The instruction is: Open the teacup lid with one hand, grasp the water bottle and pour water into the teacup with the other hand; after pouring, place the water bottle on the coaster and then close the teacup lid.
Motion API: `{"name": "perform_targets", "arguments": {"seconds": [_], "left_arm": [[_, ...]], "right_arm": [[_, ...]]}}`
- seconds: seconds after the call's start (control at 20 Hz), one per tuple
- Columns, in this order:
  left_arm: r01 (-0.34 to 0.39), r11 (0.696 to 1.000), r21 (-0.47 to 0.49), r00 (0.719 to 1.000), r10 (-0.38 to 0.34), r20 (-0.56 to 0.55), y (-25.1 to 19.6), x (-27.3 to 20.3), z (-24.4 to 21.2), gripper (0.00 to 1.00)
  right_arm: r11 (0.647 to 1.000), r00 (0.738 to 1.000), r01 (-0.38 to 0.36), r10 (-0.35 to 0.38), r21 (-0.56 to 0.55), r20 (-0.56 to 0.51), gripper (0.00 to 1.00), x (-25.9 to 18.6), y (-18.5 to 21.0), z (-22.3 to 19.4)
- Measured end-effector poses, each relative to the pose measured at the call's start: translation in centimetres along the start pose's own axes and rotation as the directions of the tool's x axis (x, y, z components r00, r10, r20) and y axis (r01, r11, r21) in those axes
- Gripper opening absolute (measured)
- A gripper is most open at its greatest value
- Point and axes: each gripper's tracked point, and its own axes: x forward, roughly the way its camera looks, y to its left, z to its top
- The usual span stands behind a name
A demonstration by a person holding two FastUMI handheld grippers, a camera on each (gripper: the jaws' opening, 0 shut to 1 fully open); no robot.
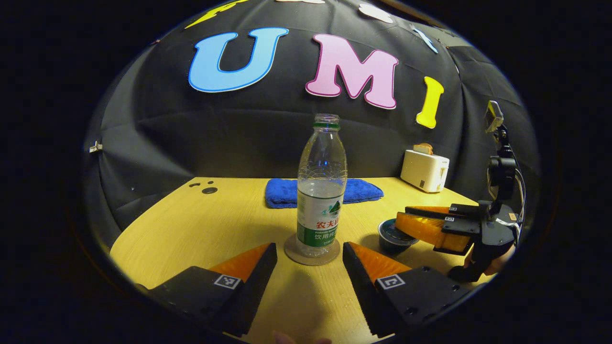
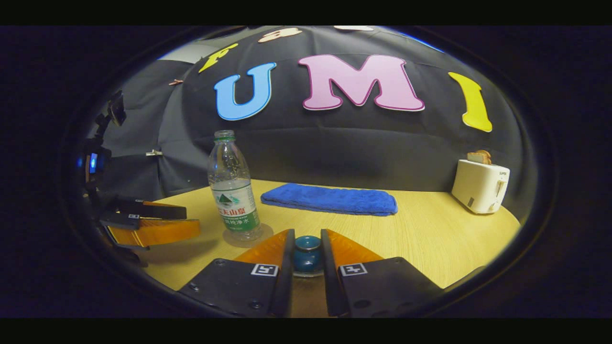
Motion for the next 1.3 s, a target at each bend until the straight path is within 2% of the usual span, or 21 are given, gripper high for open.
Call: {"name": "perform_targets", "arguments": {"seconds": [0.05,0.3,0.4,0.55,0.6,0.75,0.9,1.1,1.3], "left_arm": [[0.001,1.0,0.002,1.0,-0.001,-0.001,0.0,0.1,0.0,0.87],[-0.005,1.0,-0.005,1.0,0.005,0.013,0.3,0.0,0.6,0.88],[-0.011,1.0,-0.009,1.0,0.011,0.017,0.5,-0.2,0.8,0.88],[-0.023,1.0,-0.009,0.999,0.023,0.026,0.6,-0.7,1.2,0.88],[-0.03,0.999,-0.012,0.999,0.03,0.029,0.8,-0.9,1.4,0.88],[-0.05,0.998,-0.039,0.998,0.052,0.033,0.7,-1.7,2.3,0.88],[-0.078,0.995,-0.061,0.995,0.081,0.053,0.5,-3.1,4.4,0.88],[-0.113,0.994,-0.012,0.989,0.113,0.09,0.0,-5.3,8.2,0.88],[-0.113,0.993,0.024,0.988,0.11,0.109,-1.7,-8.1,12.4,0.88]], "right_arm": [[1.0,1.0,0.002,-0.002,-0.007,-0.003,0.27,0.0,0.0,0.0],[1.0,0.999,0.013,-0.013,-0.012,-0.029,0.34,0.1,0.0,-0.6],[1.0,0.999,0.025,-0.024,0.004,-0.035,0.4,0.0,-0.4,-0.7],[0.999,1.0,0.028,-0.027,0.032,-0.013,0.77,-0.6,-0.5,0.2],[0.999,1.0,0.024,-0.024,0.035,0.0,0.8,-0.9,-0.5,0.7],[0.999,0.999,0.031,-0.031,0.005,0.028,0.99,-2.4,-1.1,3.1],[0.999,0.996,0.053,-0.052,-0.014,0.074,0.99,-4.6,-1.7,7.1],[0.998,0.993,0.056,-0.054,-0.015,0.101,0.99,-7.7,-1.4,12.2],[0.997,0.99,0.054,-0.047,-0.055,0.129,0.98,-10.8,-1.8,18.1]]}}
